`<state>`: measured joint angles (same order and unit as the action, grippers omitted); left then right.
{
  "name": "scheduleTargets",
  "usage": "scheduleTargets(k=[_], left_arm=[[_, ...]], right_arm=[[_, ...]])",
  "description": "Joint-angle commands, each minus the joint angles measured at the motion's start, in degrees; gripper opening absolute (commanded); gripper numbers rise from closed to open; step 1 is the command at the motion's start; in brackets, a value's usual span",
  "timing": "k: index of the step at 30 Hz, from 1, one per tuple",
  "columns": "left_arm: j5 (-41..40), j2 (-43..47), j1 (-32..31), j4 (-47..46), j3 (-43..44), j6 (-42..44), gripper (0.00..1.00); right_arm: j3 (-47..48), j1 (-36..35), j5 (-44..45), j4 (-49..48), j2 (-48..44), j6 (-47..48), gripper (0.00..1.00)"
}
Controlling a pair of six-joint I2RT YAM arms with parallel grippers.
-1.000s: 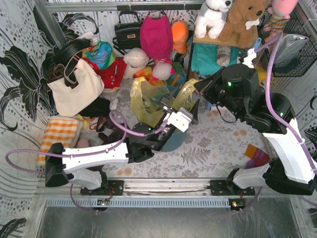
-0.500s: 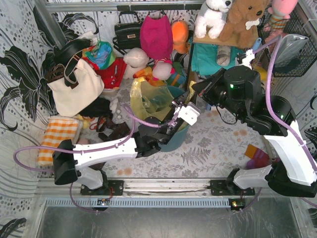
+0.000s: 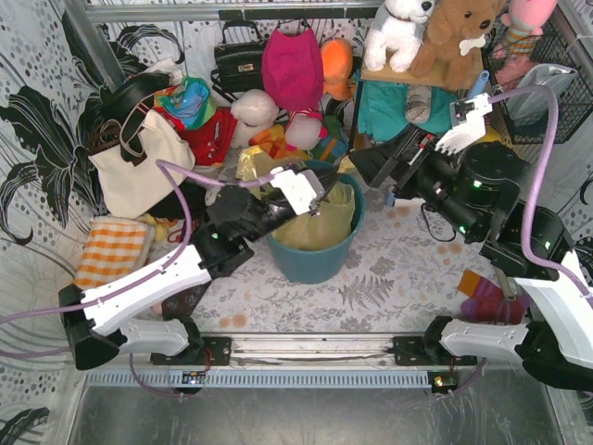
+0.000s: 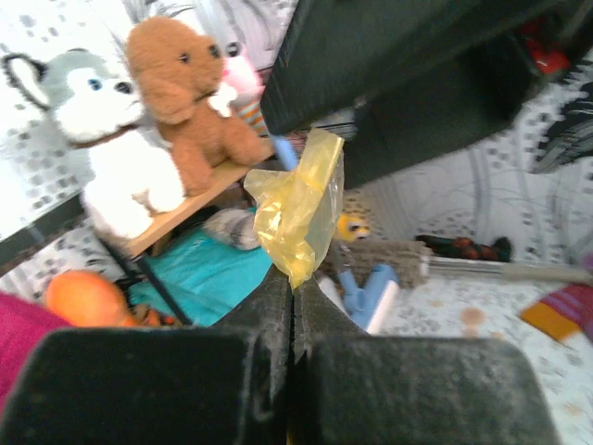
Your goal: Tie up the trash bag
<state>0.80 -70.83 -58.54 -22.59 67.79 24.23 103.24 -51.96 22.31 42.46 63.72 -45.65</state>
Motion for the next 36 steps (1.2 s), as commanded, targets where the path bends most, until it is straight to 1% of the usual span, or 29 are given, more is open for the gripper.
scheduleTargets(k=[1, 2, 4, 5, 6, 7, 9, 12, 15, 19, 21, 24, 28, 30, 32, 35, 36], left_arm=[[23.14, 2.75, 4.43, 6.87, 2.86, -8.30, 0.00], [28.35, 2.94, 5.63, 7.57, 3.14, -9.45, 0.00], [36.01, 3.05, 7.83, 8.34, 3.46, -11.59, 0.00], [39.07, 2.87, 8.74, 8.50, 3.63, -12.89, 0.00], [41.78, 2.64, 9.54, 8.41, 3.71, -14.03, 0.00], [45.18, 2.32, 10.32, 8.40, 3.75, -15.01, 0.00], [49.30, 1.44, 11.32, 7.88, 3.98, -17.16, 0.00], [55.31, -0.30, 12.46, 6.03, 4.41, -20.35, 0.00], [60.28, -2.24, 13.63, 1.62, 4.59, -25.16, 0.00], [64.83, -4.58, 14.69, -7.30, 4.33, -33.09, 0.00], [66.76, -5.94, 15.06, -11.21, 4.47, -36.55, 0.00], [69.00, -7.71, 15.63, -18.96, 4.54, -43.45, 0.00], [71.23, -10.24, 16.13, -30.83, 4.74, -53.78, 0.00], [72.35, -11.60, 16.19, -35.05, 5.40, -58.22, 0.00], [72.92, -12.73, 16.20, -37.88, 6.08, -61.69, 0.00], [73.37, -13.88, 16.26, -41.03, 6.56, -64.77, 0.00], [73.39, -14.11, 16.27, -41.53, 6.76, -65.18, 0.00]], right_arm=[[-2.53, -0.15, -12.61, -15.46, -2.08, 18.05, 0.94], [-2.89, -0.11, -16.31, -16.65, -2.21, 20.81, 0.95], [-3.34, -0.14, -21.84, -18.34, -2.64, 25.91, 0.99], [-3.29, -0.13, -24.61, -18.66, -2.84, 28.48, 0.99], [-2.98, -0.13, -27.24, -18.58, -2.90, 30.99, 0.99], [-2.65, -0.13, -29.69, -18.20, -2.94, 33.53, 0.97], [-1.89, -0.11, -34.74, -16.57, -3.06, 39.35, 0.96], [2.28, -0.14, -41.68, -10.85, -2.23, 46.30, 0.95], [8.73, -0.09, -48.54, -0.36, 0.46, 53.13, 0.97], [15.66, -0.15, -50.51, 13.94, 5.07, 58.01, 0.98], [17.55, -0.15, -51.11, 18.86, 6.32, 59.48, 0.97], [18.30, -0.13, -50.91, 22.85, 6.77, 60.95, 0.91], [16.05, -0.13, -47.80, 23.84, 6.13, 62.30, 0.87], [14.57, -0.15, -46.01, 22.96, 5.98, 62.42, 0.82], [13.99, -0.10, -44.76, 22.23, 6.33, 62.20, 0.68], [14.15, -0.14, -44.40, 21.78, 7.05, 62.03, 0.50], [14.18, -0.13, -43.77, 21.59, 7.23, 61.95, 0.40]])
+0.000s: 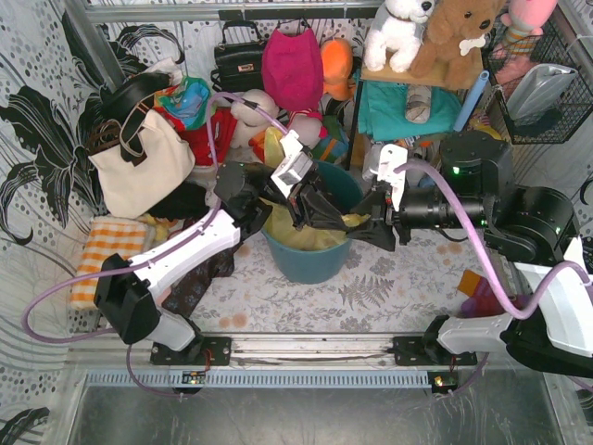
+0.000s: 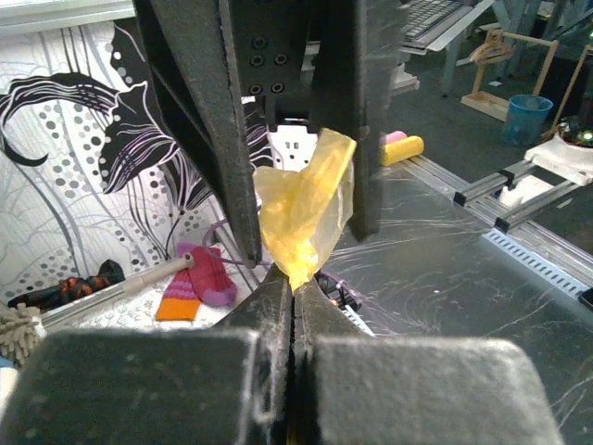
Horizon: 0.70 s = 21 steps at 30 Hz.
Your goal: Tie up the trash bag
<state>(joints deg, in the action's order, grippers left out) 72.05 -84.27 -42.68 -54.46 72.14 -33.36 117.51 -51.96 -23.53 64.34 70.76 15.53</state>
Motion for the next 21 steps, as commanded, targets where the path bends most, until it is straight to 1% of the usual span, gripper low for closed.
scheduleTargets(k=[1, 2, 3, 4, 5, 6, 8, 9, 10, 11, 13, 14, 15, 17, 21], left_arm=[[2.05, -0.76, 0.40, -9.71, 2.41, -7.73, 0.00], [2.00, -0.81, 0.40, -9.70, 2.35, -7.70, 0.00], [1.82, -0.77, 0.47, -9.65, 2.30, -7.64, 0.00], [1.53, -0.73, 0.55, -9.59, 2.04, -7.48, 0.02], [1.09, -0.53, 0.74, -9.51, 1.78, -7.27, 0.13], [0.15, -0.21, 1.02, -8.97, 1.33, -6.75, 0.25], [-1.69, 1.35, 1.60, -6.81, 0.37, -4.31, 0.39], [-3.62, 2.47, 2.06, -3.83, -0.11, -1.54, 0.53], [-5.76, 4.01, 2.27, 0.23, -0.74, 2.36, 0.58], [-8.58, 5.78, 2.35, 6.29, -1.14, 7.63, 0.61], [-16.88, 10.24, 2.15, 20.41, -1.32, 20.55, 0.68], [-21.34, 12.10, 1.89, 23.70, -1.80, 24.89, 0.70], [-25.48, 13.97, 1.82, 26.06, -2.38, 27.70, 0.71], [-33.57, 17.51, 1.81, 27.95, -4.01, 31.34, 0.74], [-44.43, 23.13, 1.01, 30.37, -6.32, 37.11, 0.75]], right_arm=[[0.04, -0.11, 3.06, -0.60, 0.31, 0.55, 0.29], [0.08, -0.13, 4.30, -0.93, 0.26, 0.16, 0.18], [0.13, -0.14, 5.33, -1.18, 0.19, -0.03, 0.13], [0.12, -0.13, 6.21, -1.41, 0.06, -0.22, 0.09], [-0.04, -0.14, 7.12, -2.00, -0.23, -0.75, 0.05], [-0.33, -0.13, 7.92, -2.80, -0.59, -1.40, 0.00], [-0.92, -0.15, 9.05, -4.78, -1.58, -3.60, 0.00], [-1.22, -0.13, 9.44, -5.78, -1.92, -4.90, 0.00], [-1.58, -0.15, 9.92, -6.74, -2.20, -6.38, 0.00], [-1.93, -0.15, 10.81, -7.76, -2.47, -8.06, 0.00], [-2.69, -0.14, 13.65, -10.00, -2.76, -12.14, 0.00], [-3.42, -0.15, 14.98, -11.40, -3.00, -14.15, 0.00], [-4.39, -0.08, 16.70, -12.96, -3.41, -16.52, 0.00], [-6.78, -0.13, 19.49, -16.44, -4.41, -21.15, 0.00], [-8.66, -0.11, 27.06, -19.85, -4.72, -31.89, 0.00]])
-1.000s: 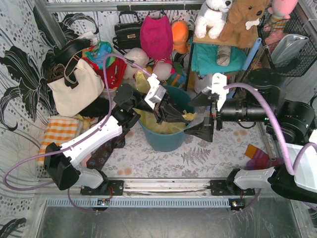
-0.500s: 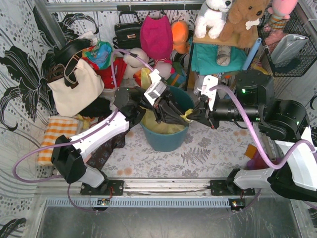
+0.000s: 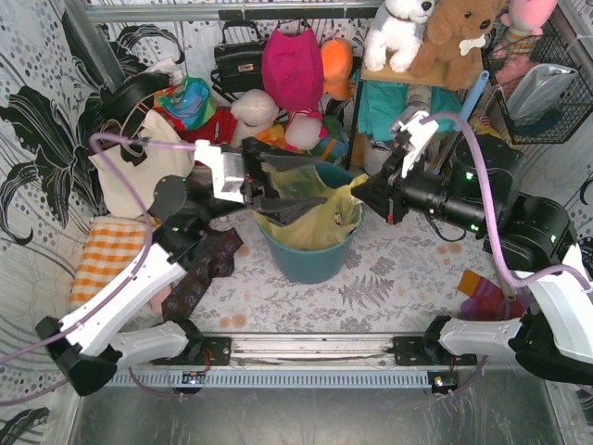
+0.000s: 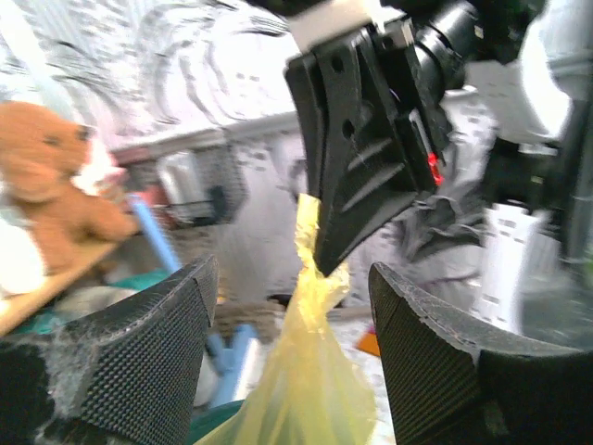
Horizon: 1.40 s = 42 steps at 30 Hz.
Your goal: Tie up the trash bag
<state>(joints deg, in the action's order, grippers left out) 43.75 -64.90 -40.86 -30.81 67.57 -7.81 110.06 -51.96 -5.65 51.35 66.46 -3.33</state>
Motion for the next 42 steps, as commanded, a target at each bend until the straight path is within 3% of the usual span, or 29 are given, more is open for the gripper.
scheduleTargets(k=[1, 5, 9, 13, 19, 22, 25, 30, 33, 37, 40, 42], left_arm=[[-20.14, 4.65, -2.13, 8.54, -1.43, 14.27, 0.75], [-36.54, 5.77, -12.54, 15.01, 0.11, 26.59, 0.74], [-51.45, 4.02, -23.97, 14.17, -0.02, 36.44, 0.75], [-58.91, 2.03, -29.42, 10.92, -1.09, 41.24, 0.76], [-67.05, -1.77, -33.33, 2.27, -2.91, 46.85, 0.77], [-68.80, -3.72, -33.80, -2.15, -3.39, 48.41, 0.73], [-68.88, -5.48, -34.01, -4.23, -2.88, 48.57, 0.59], [-68.92, -7.12, -34.67, -6.84, -2.19, 49.85, 0.56], [-68.52, -7.60, -34.90, -7.32, -1.78, 50.39, 0.43], [-67.00, -7.37, -34.99, -5.46, -1.13, 50.09, 0.42], [-66.64, -7.31, -35.00, -2.92, -0.35, 50.09, 0.27], [-66.76, -7.26, -35.03, -1.95, 0.05, 50.09, 0.23]], right_arm=[[-1.02, -0.14, 11.80, -6.75, -0.17, -16.22, 0.00], [3.89, -0.14, 16.20, -2.74, 2.78, -25.32, 0.00], [9.65, -0.09, 19.36, 2.74, 6.10, -33.00, 0.00], [16.46, -0.12, 22.81, 11.53, 10.16, -39.77, 0.00], [20.01, -0.14, 23.34, 17.27, 12.23, -43.76, 0.00], [19.88, -0.12, 22.21, 17.53, 12.38, -43.96, 0.00], [19.84, -0.09, 21.70, 17.67, 12.40, -44.10, 0.00], [19.58, -0.14, 20.57, 17.63, 12.77, -44.08, 0.00], [19.80, -0.13, 20.33, 17.92, 13.12, -43.94, 0.00], [19.77, -0.15, 19.68, 17.87, 13.17, -43.94, 0.00], [19.55, -0.11, 18.92, 17.27, 13.01, -43.63, 0.00], [19.13, -0.15, 18.06, 16.59, 12.91, -43.12, 0.00]])
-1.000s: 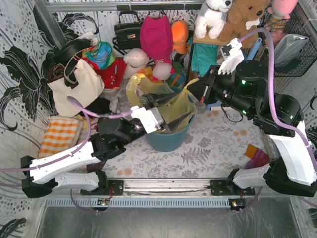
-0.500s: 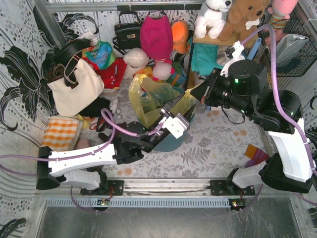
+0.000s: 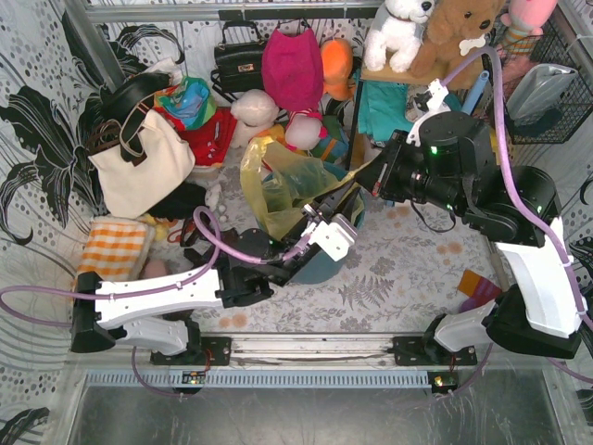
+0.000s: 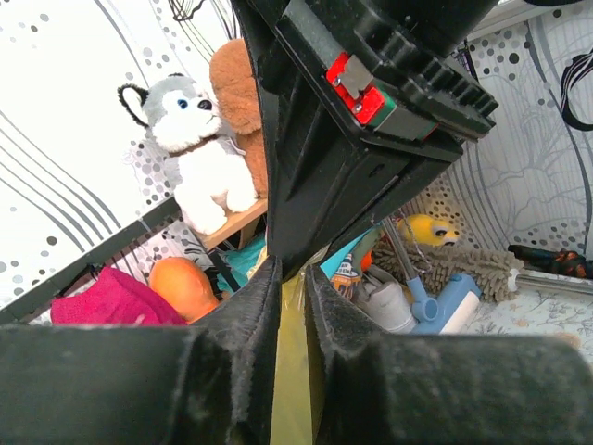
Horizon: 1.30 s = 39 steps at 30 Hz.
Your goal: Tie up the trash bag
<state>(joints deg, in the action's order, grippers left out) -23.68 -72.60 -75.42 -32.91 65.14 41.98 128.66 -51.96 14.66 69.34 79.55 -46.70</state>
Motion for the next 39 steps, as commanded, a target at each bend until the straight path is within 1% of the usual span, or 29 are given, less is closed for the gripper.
scheduleTargets(k=[1, 2, 4, 5, 7, 13, 19, 21, 25, 29, 35, 39], left_arm=[[0.35, 0.40, -0.44, 0.20, 2.45, 0.42, 0.23], [-0.06, 0.36, -0.45, 0.21, 2.51, 0.65, 0.26], [-1.24, -0.03, -0.44, -0.21, 2.54, 1.49, 0.38], [-1.70, -0.42, -0.43, -0.31, 2.72, 2.16, 0.41], [-2.57, -1.28, -0.41, -0.48, 3.12, 2.64, 0.44], [-3.21, -2.94, -0.17, -1.01, 3.81, 3.06, 0.43], [-2.78, -3.60, 0.16, 0.20, 4.24, 2.55, 0.30], [-2.93, -3.59, 0.23, 0.48, 4.23, 2.56, 0.28], [-3.61, -3.69, 0.44, 0.78, 4.11, 2.67, 0.30], [-4.35, -3.69, 0.62, 0.59, 3.80, 2.63, 0.36], [-4.72, -3.60, 1.05, 0.84, 3.44, 2.19, 0.35], [-5.32, -3.50, 1.24, 0.71, 2.85, 2.22, 0.43]], right_arm=[[0.42, -0.10, -2.58, -1.62, -0.12, 0.37, 0.00], [0.38, -0.09, -2.92, -1.69, -0.10, 0.38, 0.00], [0.27, -0.07, -3.57, -2.03, -0.01, 0.38, 0.00], [0.20, -0.09, -3.67, -2.10, -0.06, 0.38, 0.00], [0.29, -0.15, -3.78, -2.28, -0.05, 0.46, 0.00], [0.39, -0.15, -4.24, -2.49, -0.35, 0.57, 0.00], [0.15, -0.15, -4.35, -2.49, -0.89, 0.73, 0.00], [0.14, -0.09, -4.32, -2.48, -1.06, 0.83, 0.00], [0.17, -0.12, -4.46, -2.57, -1.24, 0.99, 0.00], [0.14, -0.08, -4.67, -2.55, -1.33, 1.08, 0.00], [0.19, -0.08, -4.42, -2.54, -1.65, 1.26, 0.00], [0.19, -0.11, -4.29, -2.49, -1.76, 1.28, 0.00]])
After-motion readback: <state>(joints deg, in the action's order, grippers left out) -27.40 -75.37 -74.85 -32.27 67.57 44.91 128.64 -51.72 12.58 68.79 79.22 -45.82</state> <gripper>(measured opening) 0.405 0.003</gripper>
